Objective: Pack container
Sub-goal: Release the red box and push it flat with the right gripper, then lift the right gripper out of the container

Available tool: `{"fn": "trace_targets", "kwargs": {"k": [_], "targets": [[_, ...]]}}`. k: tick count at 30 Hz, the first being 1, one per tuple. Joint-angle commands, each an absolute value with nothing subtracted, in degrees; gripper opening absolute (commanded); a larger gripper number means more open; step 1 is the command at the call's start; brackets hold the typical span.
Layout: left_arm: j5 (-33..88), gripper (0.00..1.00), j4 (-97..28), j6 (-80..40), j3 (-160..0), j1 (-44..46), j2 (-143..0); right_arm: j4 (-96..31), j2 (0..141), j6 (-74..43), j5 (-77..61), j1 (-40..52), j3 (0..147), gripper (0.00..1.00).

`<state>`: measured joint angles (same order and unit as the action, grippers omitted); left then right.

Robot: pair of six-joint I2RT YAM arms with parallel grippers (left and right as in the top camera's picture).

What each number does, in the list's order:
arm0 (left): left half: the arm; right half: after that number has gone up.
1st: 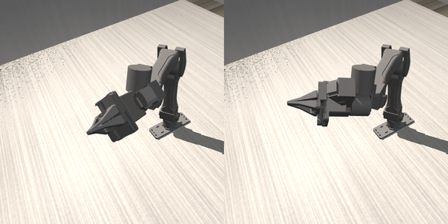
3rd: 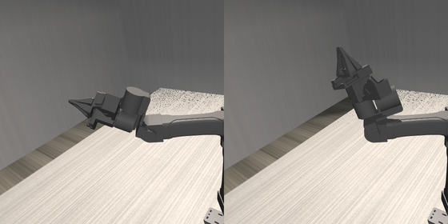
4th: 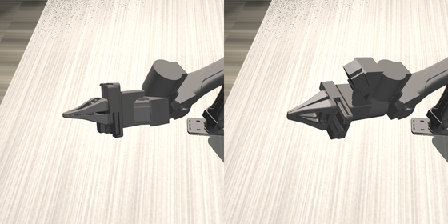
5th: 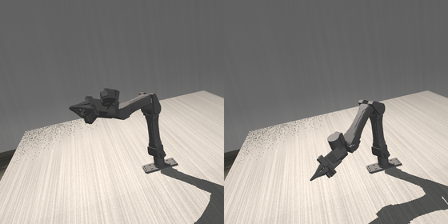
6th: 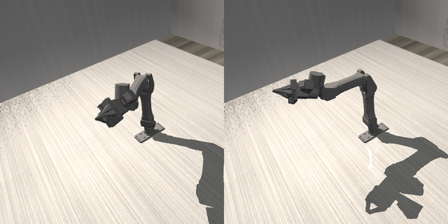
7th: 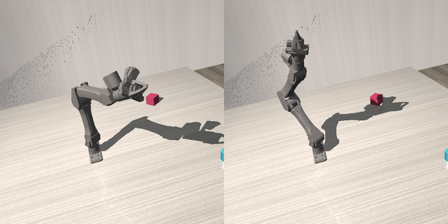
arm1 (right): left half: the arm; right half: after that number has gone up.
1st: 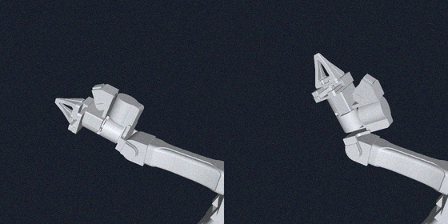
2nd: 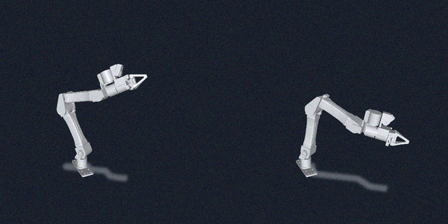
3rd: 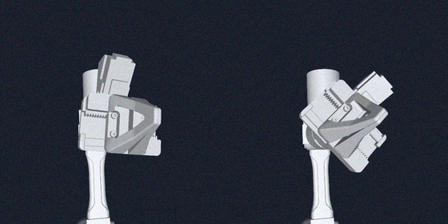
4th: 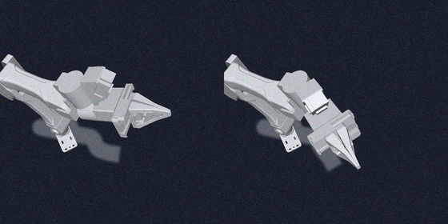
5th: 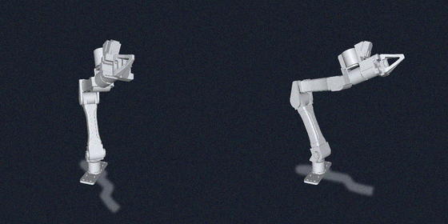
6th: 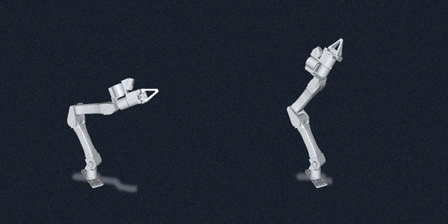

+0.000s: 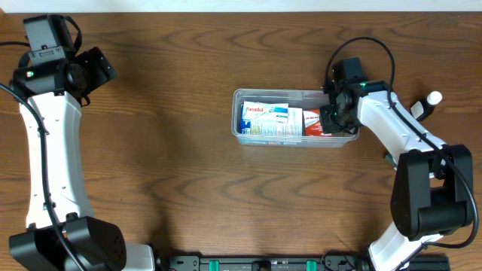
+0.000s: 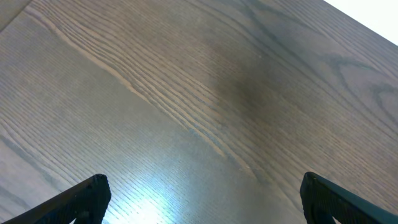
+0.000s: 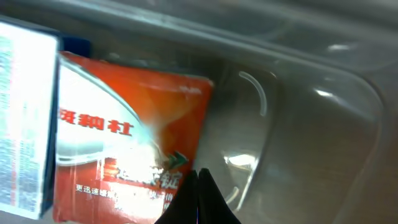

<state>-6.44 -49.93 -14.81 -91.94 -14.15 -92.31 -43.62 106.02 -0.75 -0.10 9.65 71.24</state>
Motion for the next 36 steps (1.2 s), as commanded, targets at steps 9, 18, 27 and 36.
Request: {"fn": "trace_targets", "kwargs": {"k": [9,18,27,36], "targets": [[-7.33,0.98,-50.09,-14.48,-92.16,-14.33,-92.38,-41.5,106.19,0.05,-5.82,9.28,71.46,0.01],[-7.33,0.98,-50.09,-14.48,-92.16,-14.33,-92.38,-41.98,100.16,-0.8,-14.87,5.89,77.06,0.01],[-7.33,0.98,-50.09,-14.48,-92.16,-14.33,-92.38,-55.48,87.85,-1.65,-13.8,2.63,80.95,0.02],[-7.33,0.98,-50.09,-14.48,-92.16,-14.33,-92.38,-70.04,87.35,-1.32,-13.1,3.51,78.13,0.01]]}}
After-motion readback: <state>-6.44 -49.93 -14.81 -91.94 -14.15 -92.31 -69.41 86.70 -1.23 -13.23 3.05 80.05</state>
